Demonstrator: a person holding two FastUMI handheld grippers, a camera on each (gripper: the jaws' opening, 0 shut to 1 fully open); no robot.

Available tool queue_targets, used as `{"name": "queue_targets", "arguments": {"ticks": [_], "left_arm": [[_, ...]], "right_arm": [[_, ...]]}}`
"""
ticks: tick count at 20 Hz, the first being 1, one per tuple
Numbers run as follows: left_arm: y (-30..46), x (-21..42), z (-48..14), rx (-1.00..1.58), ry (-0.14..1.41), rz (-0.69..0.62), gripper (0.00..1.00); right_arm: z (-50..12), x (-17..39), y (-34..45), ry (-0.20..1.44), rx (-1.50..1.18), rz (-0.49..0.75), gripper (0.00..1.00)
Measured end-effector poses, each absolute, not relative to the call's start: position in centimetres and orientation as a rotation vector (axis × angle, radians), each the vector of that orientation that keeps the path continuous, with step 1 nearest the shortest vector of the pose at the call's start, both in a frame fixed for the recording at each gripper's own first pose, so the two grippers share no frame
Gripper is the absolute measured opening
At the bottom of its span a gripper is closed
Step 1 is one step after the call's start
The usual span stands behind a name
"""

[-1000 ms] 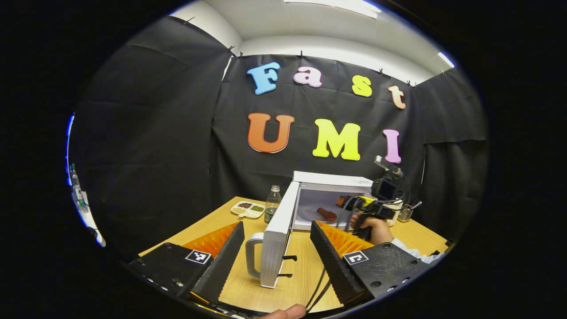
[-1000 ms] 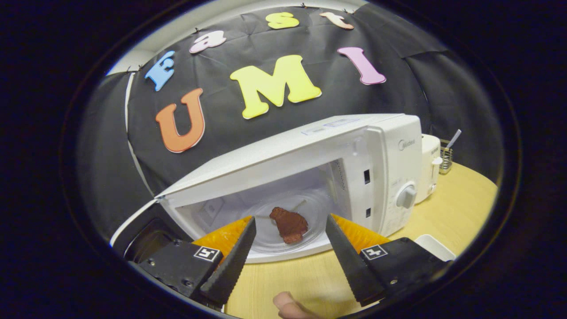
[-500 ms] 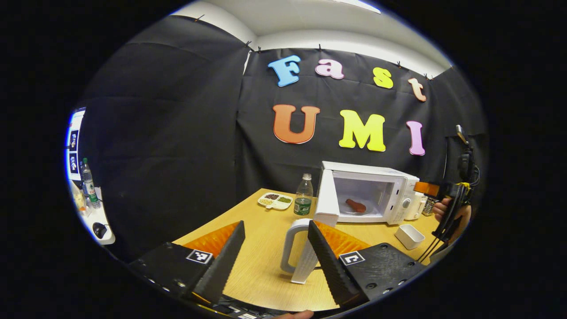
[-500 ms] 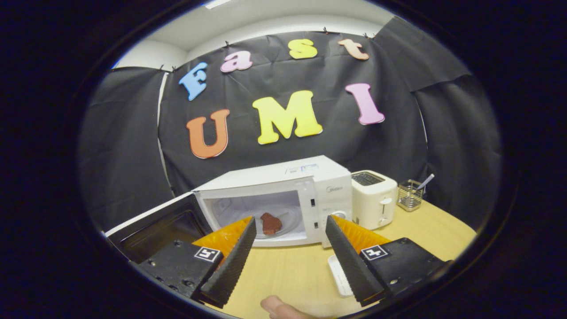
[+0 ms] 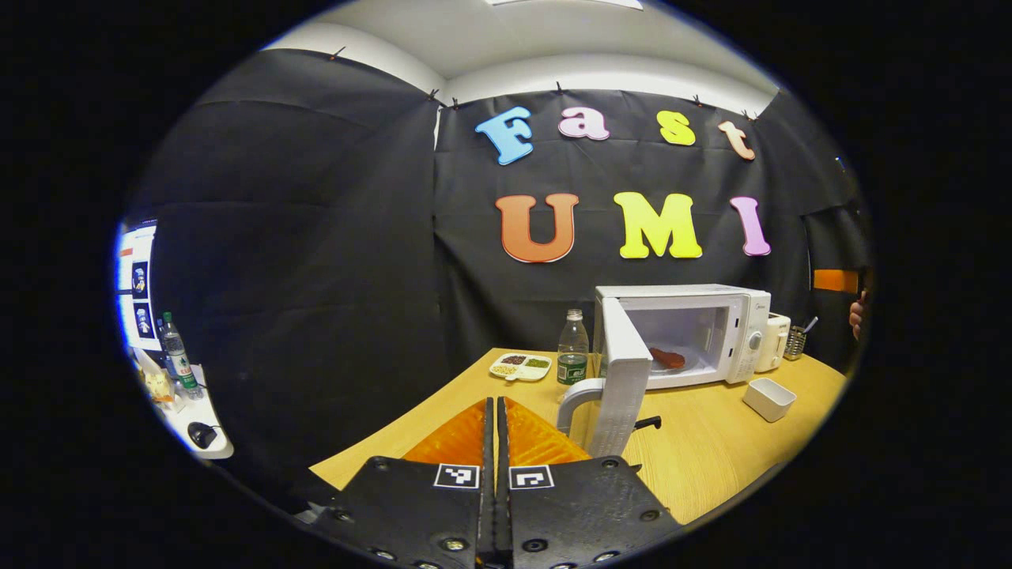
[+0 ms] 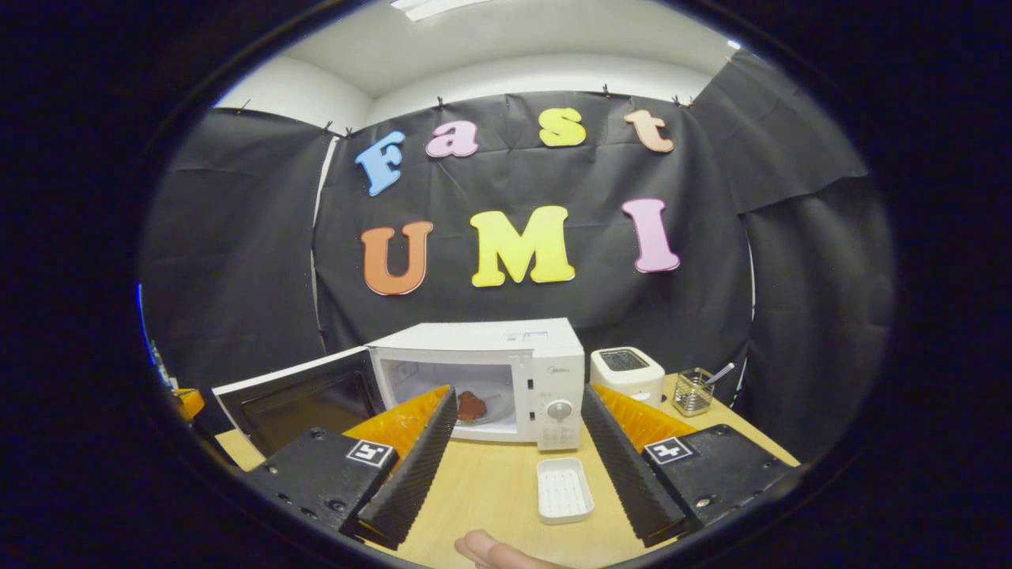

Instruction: Open the microwave oven with the left hand, put the food in, and close the microwave oven.

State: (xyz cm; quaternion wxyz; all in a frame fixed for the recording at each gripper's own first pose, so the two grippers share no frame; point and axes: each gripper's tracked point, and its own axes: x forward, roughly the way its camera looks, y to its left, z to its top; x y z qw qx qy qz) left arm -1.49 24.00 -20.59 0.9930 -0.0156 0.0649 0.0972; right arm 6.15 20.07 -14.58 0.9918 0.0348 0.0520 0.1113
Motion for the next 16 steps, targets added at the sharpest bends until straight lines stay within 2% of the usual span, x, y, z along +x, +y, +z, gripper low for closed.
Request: {"name": "queue_targets", "arguments": {"ticks": [7, 11, 16], "left_arm": [[22.4, 2.4, -24.7, -0.133, 0.196, 0.120, 0.00], [21.7, 3.7, -24.7, -0.105, 0.189, 0.117, 0.00], [18.4, 3.9, -24.8, -0.135, 0.208, 0.034, 0.00]], "right_arm": [[-14.0, 4.1, 18.1, 0.069, 0.028, 0.216, 1.00], [-14.2, 3.4, 17.5, 0.068, 0.056, 0.214, 1.00], [-14.2, 2.8, 17.9, 0.078, 0.070, 0.258, 1.00]]}}
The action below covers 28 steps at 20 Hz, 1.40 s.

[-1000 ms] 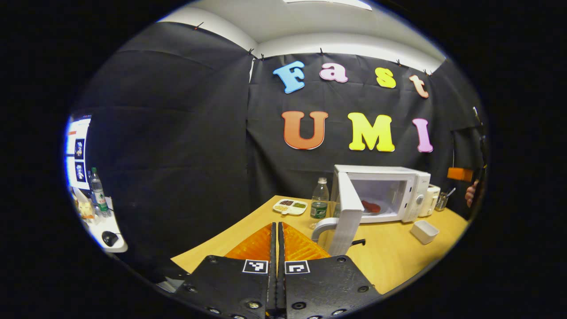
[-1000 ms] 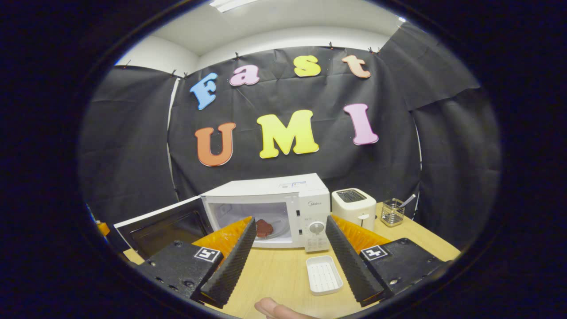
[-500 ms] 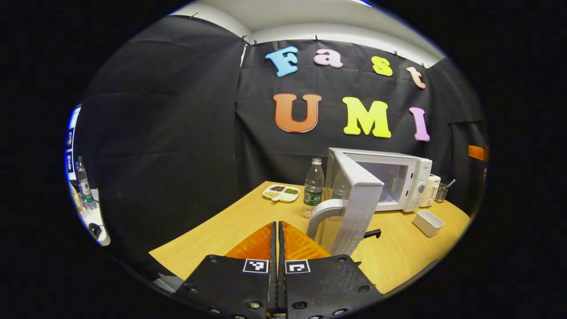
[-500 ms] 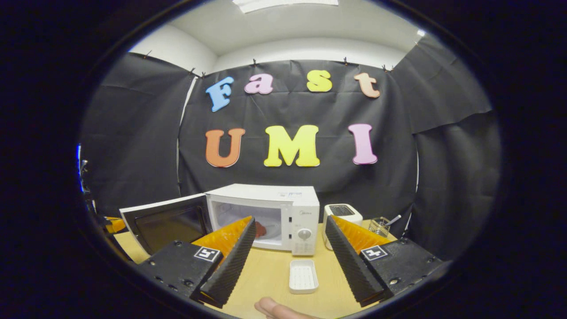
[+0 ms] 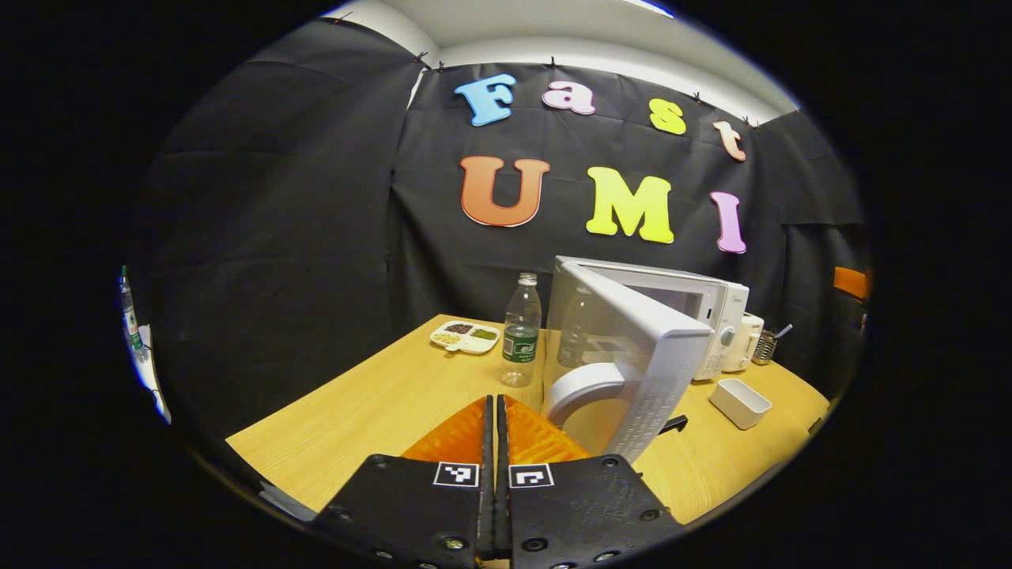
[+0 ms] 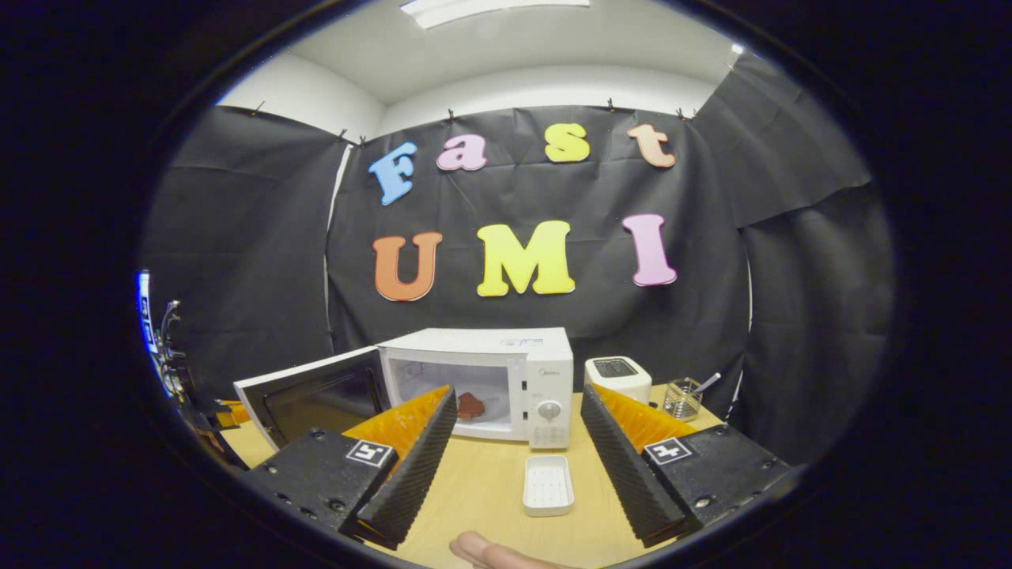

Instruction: Open the microwave oven with the left hand, put the food in, and close the microwave oven.

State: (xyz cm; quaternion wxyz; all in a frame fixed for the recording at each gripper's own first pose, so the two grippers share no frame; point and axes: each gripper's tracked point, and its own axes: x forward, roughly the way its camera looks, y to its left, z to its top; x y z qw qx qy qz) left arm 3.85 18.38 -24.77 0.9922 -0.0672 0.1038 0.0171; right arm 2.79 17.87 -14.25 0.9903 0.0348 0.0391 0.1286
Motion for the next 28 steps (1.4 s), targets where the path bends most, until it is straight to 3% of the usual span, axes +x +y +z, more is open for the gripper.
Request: {"name": "queue_targets", "arguments": {"ticks": [6, 7, 8, 9, 12, 13, 14, 15, 16, 17, 22, 23, 24, 28], "left_arm": [[12.7, 5.0, -24.3, -0.130, 0.205, -0.066, 0.00], [11.6, 5.2, -24.3, -0.135, 0.207, -0.089, 0.00], [10.5, 5.5, -24.4, -0.139, 0.206, -0.108, 0.00], [9.6, 5.9, -24.6, -0.143, 0.210, -0.130, 0.00], [6.6, 7.2, -24.8, -0.162, 0.215, -0.182, 0.00], [5.8, 7.6, -24.7, -0.161, 0.213, -0.195, 0.00], [5.0, 8.0, -24.7, -0.162, 0.212, -0.211, 0.00], [4.2, 8.4, -24.5, -0.165, 0.210, -0.227, 0.00], [3.5, 8.7, -24.6, -0.166, 0.212, -0.243, 0.00], [2.7, 9.0, -24.6, -0.164, 0.214, -0.255, 0.00], [-0.7, 11.0, -24.4, -0.135, 0.214, -0.308, 0.00], [-1.3, 11.3, -24.4, -0.121, 0.218, -0.318, 0.00], [-1.9, 11.7, -24.4, -0.106, 0.218, -0.327, 0.00], [-4.2, 13.5, -23.8, -0.086, 0.197, -0.359, 0.00]], "right_arm": [[-14.6, 3.4, 16.6, 0.082, 0.086, 0.256, 1.00], [-14.9, 3.6, 16.3, 0.090, 0.091, 0.251, 0.89], [-15.0, 3.6, 16.1, 0.095, 0.099, 0.250, 0.89], [-14.9, 3.7, 15.8, 0.098, 0.109, 0.250, 1.00], [-15.0, 4.3, 14.7, 0.097, 0.121, 0.233, 1.00], [-15.1, 4.5, 14.4, 0.099, 0.119, 0.227, 0.89], [-15.3, 4.6, 14.3, 0.104, 0.117, 0.223, 1.00], [-15.4, 4.7, 14.2, 0.106, 0.115, 0.223, 1.00], [-15.4, 4.7, 14.0, 0.107, 0.115, 0.221, 0.89], [-15.4, 4.8, 13.8, 0.107, 0.114, 0.219, 1.00], [-15.6, 5.6, 12.5, 0.100, 0.107, 0.194, 1.00], [-15.6, 5.8, 12.4, 0.102, 0.106, 0.194, 0.89], [-15.6, 6.0, 12.3, 0.099, 0.109, 0.196, 1.00], [-15.7, 7.0, 11.3, 0.103, 0.120, 0.199, 1.00]]}}
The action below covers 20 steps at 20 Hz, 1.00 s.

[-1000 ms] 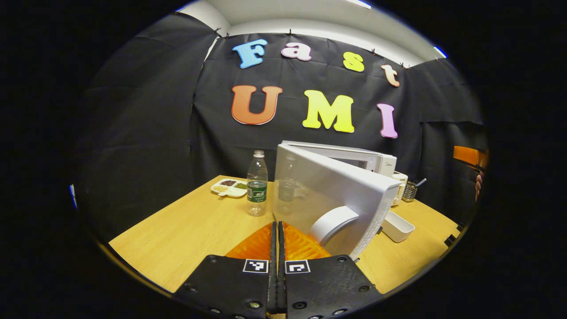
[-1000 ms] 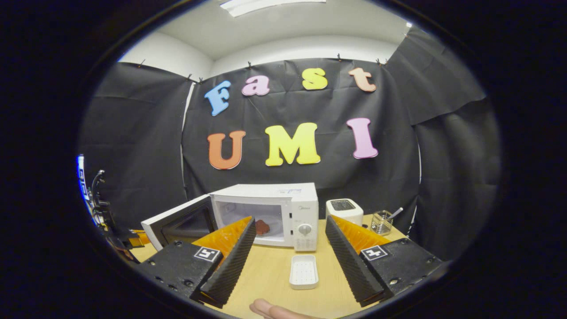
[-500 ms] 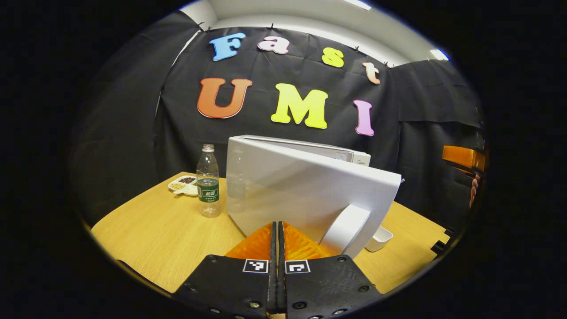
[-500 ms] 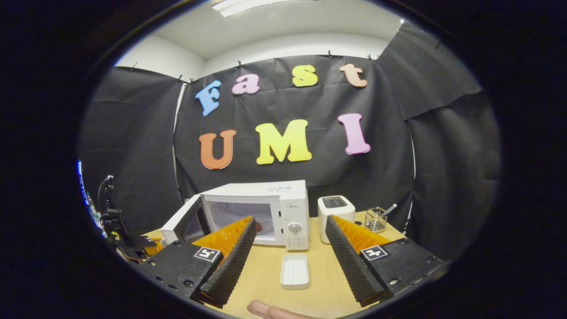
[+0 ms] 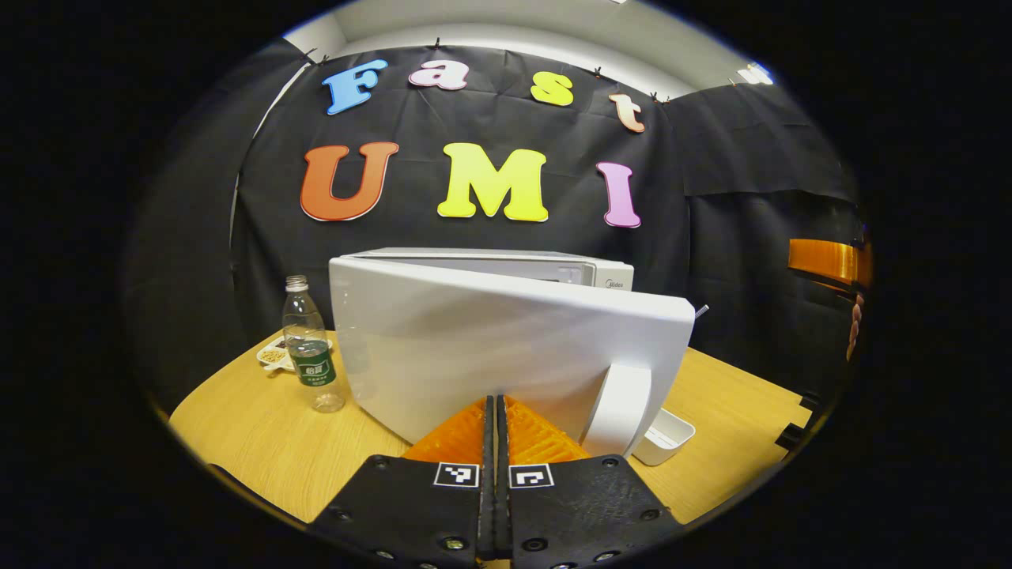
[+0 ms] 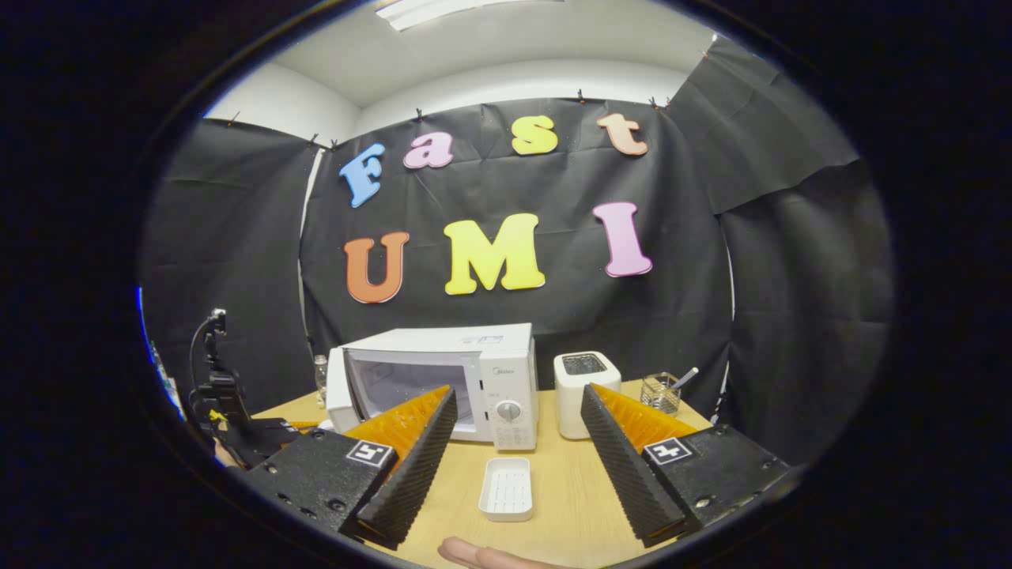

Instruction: Open the microwave oven with the left hand, put the food in, and close the microwave oven.

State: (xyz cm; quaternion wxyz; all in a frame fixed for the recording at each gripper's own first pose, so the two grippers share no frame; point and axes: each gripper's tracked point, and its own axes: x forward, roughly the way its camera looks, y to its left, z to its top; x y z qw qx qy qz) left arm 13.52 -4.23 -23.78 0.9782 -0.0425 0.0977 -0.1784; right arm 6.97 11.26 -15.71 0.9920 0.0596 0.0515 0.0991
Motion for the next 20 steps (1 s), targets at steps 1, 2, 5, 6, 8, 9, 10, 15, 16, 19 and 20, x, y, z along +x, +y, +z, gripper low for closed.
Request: {"name": "queue_targets", "arguments": {"ticks": [1, 2, 5, 6, 8, 9, 10, 15, 16, 19, 20], "left_arm": [[-4.9, 14.1, -23.8, -0.096, 0.199, -0.370, 0.00], [-5.5, 14.6, -23.8, -0.100, 0.197, -0.378, 0.00], [-6.7, 16.6, -23.9, -0.081, 0.195, -0.379, 0.00], [-7.2, 17.0, -23.9, -0.069, 0.194, -0.379, 0.00], [-8.2, 18.4, -23.9, -0.053, 0.188, -0.379, 0.00], [-8.8, 18.9, -24.0, -0.053, 0.189, -0.382, 0.00], [-9.3, 19.4, -24.0, -0.051, 0.187, -0.385, 0.00], [-11.4, 23.0, -23.7, -0.080, 0.170, -0.367, 0.00], [-11.7, 23.7, -23.6, -0.086, 0.169, -0.360, 0.00], [-12.9, 26.0, -23.6, -0.086, 0.165, -0.345, 0.00], [-13.3, 26.7, -23.7, -0.084, 0.168, -0.342, 0.00]], "right_arm": [[-15.7, 7.3, 10.9, 0.104, 0.123, 0.198, 1.00], [-15.6, 7.6, 10.4, 0.101, 0.126, 0.196, 1.00], [-15.6, 8.5, 8.9, 0.102, 0.134, 0.182, 1.00], [-15.6, 8.8, 8.4, 0.101, 0.139, 0.181, 1.00], [-15.7, 9.4, 7.4, 0.100, 0.149, 0.174, 1.00], [-15.7, 9.7, 6.9, 0.096, 0.154, 0.171, 1.00], [-15.7, 10.2, 6.5, 0.090, 0.156, 0.170, 1.00], [-16.6, 12.0, 5.2, 0.074, 0.154, 0.174, 1.00], [-16.8, 12.2, 5.0, 0.070, 0.153, 0.177, 1.00], [-17.7, 13.7, 4.3, 0.072, 0.159, 0.176, 0.89], [-18.2, 14.1, 4.2, 0.079, 0.163, 0.177, 0.89]]}}
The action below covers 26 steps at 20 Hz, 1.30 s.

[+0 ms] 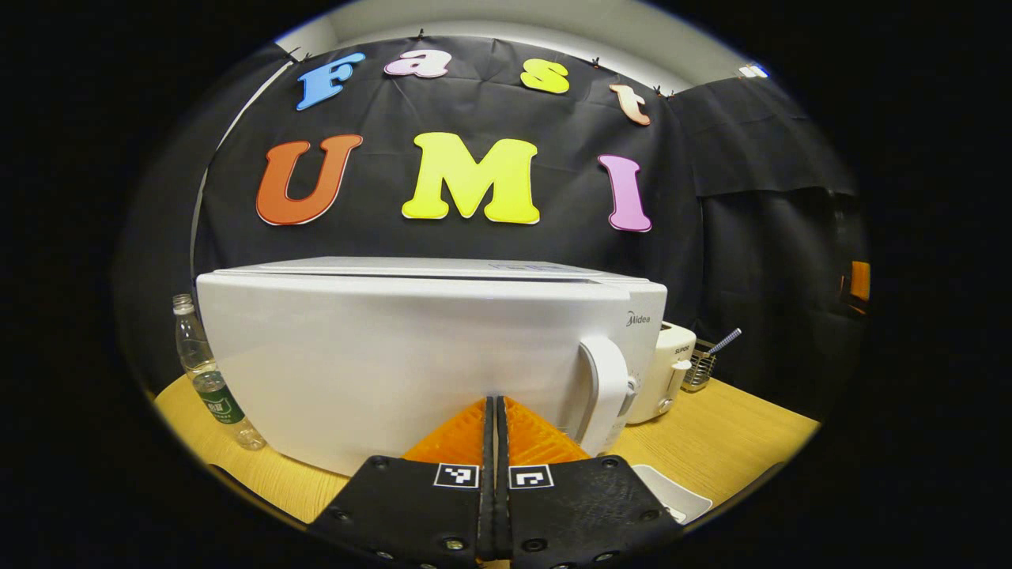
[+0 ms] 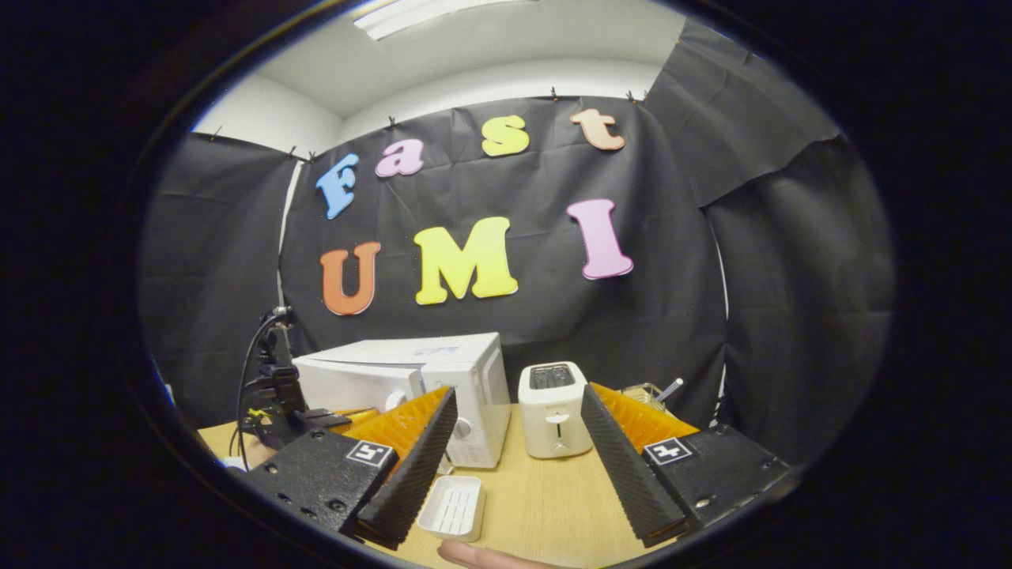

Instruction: Open the microwave oven with the left hand, put the food in, and close the microwave oven.

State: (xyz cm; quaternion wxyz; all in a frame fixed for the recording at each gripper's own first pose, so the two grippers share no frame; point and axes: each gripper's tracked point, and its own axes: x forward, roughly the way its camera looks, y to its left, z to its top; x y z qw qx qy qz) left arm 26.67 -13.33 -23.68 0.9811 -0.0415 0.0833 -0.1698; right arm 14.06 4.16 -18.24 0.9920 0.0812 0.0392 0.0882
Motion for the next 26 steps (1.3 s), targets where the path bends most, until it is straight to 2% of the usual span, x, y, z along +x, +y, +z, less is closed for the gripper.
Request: {"name": "queue_targets", "arguments": {"ticks": [1, 5, 6, 7, 8, 16, 17, 18, 21, 23, 25, 26], "left_arm": [[-13.6, 27.3, -23.7, -0.087, 0.174, -0.327, 0.00], [-15.4, 28.1, -22.7, -0.040, 0.130, -0.300, 0.00], [-15.4, 28.1, -22.8, -0.026, 0.129, -0.283, 0.00], [-15.4, 28.1, -22.7, -0.009, 0.118, -0.274, 0.00], [-15.4, 28.2, -22.8, -0.007, 0.122, -0.272, 0.00], [-15.5, 28.0, -22.8, -0.095, 0.171, -0.283, 0.00], [-15.6, 28.0, -22.8, -0.089, 0.174, -0.280, 0.00], [-15.5, 27.9, -22.9, -0.090, 0.180, -0.279, 0.00], [-15.2, 27.7, -23.0, -0.109, 0.203, -0.293, 0.00], [-12.9, 26.3, -23.0, -0.127, 0.253, -0.228, 0.11], [-11.1, 23.5, -20.4, -0.140, 0.221, -0.211, 0.04], [-10.2, 22.3, -19.1, -0.123, 0.204, -0.199, 0.27]], "right_arm": [[-18.7, 14.5, 4.0, 0.088, 0.168, 0.180, 1.00], [-20.3, 15.7, 2.9, 0.115, 0.188, 0.170, 1.00], [-20.6, 15.8, 2.6, 0.123, 0.194, 0.167, 0.89], [-21.0, 15.9, 2.5, 0.131, 0.199, 0.165, 0.89], [-21.2, 15.9, 2.4, 0.138, 0.204, 0.163, 1.00], [-21.5, 14.8, 2.0, 0.168, 0.214, 0.130, 1.00], [-21.5, 14.5, 1.9, 0.175, 0.211, 0.122, 0.89], [-21.5, 14.3, 2.0, 0.180, 0.206, 0.116, 1.00], [-21.1, 13.3, 2.1, 0.204, 0.197, 0.093, 1.00], [-20.6, 12.1, 2.8, 0.216, 0.193, 0.092, 1.00], [-19.8, 10.6, 3.3, 0.219, 0.211, 0.103, 1.00], [-19.5, 10.0, 3.3, 0.219, 0.208, 0.096, 1.00]]}}
